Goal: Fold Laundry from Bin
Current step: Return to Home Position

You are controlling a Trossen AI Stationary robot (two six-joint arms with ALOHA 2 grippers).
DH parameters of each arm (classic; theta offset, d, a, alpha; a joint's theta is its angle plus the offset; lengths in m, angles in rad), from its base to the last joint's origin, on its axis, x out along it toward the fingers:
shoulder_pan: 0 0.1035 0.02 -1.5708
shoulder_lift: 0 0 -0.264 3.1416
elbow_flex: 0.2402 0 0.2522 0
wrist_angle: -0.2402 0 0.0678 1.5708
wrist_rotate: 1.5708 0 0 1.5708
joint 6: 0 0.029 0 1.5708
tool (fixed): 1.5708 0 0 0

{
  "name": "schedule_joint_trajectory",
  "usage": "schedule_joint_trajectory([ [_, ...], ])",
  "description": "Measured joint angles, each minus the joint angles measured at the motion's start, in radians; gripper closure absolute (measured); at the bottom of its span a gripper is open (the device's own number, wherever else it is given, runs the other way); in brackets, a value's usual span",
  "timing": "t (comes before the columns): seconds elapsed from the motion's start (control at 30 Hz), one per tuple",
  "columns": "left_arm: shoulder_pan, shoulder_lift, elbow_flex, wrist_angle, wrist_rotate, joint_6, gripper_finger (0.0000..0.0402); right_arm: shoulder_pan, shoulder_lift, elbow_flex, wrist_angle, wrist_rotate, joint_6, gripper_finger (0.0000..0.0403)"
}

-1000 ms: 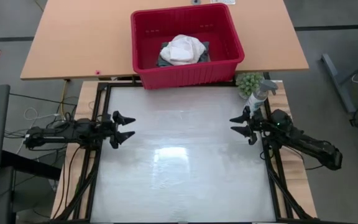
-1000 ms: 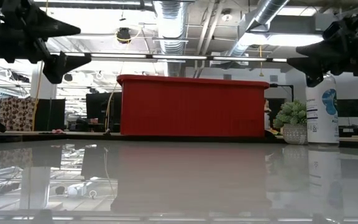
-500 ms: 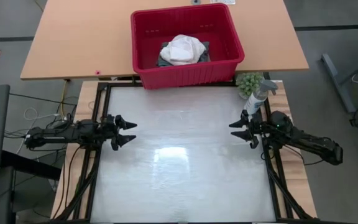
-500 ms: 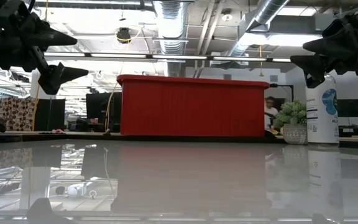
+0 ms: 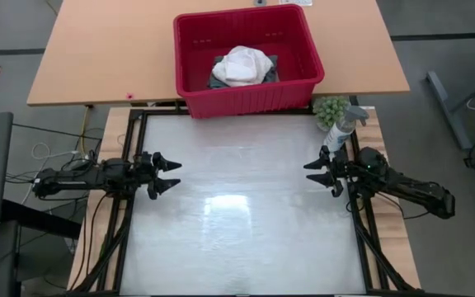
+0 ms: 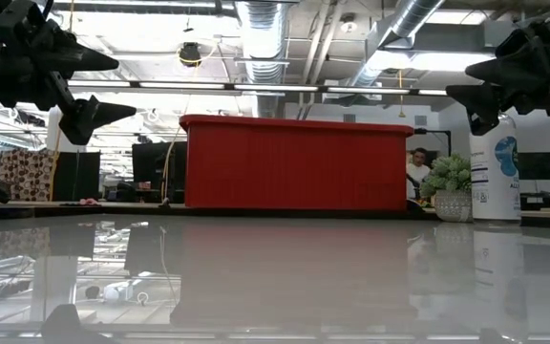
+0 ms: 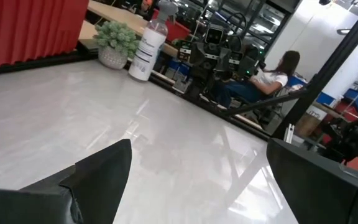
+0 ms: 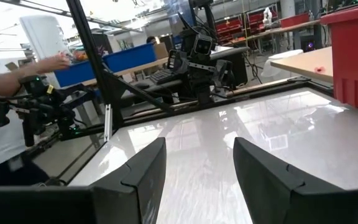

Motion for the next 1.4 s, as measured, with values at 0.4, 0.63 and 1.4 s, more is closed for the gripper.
schedule_joint_trajectory([
  [0.4,0.0,0.0,0.0,0.0,0.0,0.0,0.004,0.0,0.0,0.0,-0.001,0.0,0.0,0.0192],
  [0.63,-0.014,-0.012,0.0,0.001,-0.005,0.0,0.004,0.0,0.0,0.0,-0.001,-0.001,0.0,0.0192],
  [1.4,-0.088,-0.006,0.0,-0.004,0.023,0.0,0.004,0.0,0.0,-0.001,-0.001,-0.001,0.0,0.0192],
])
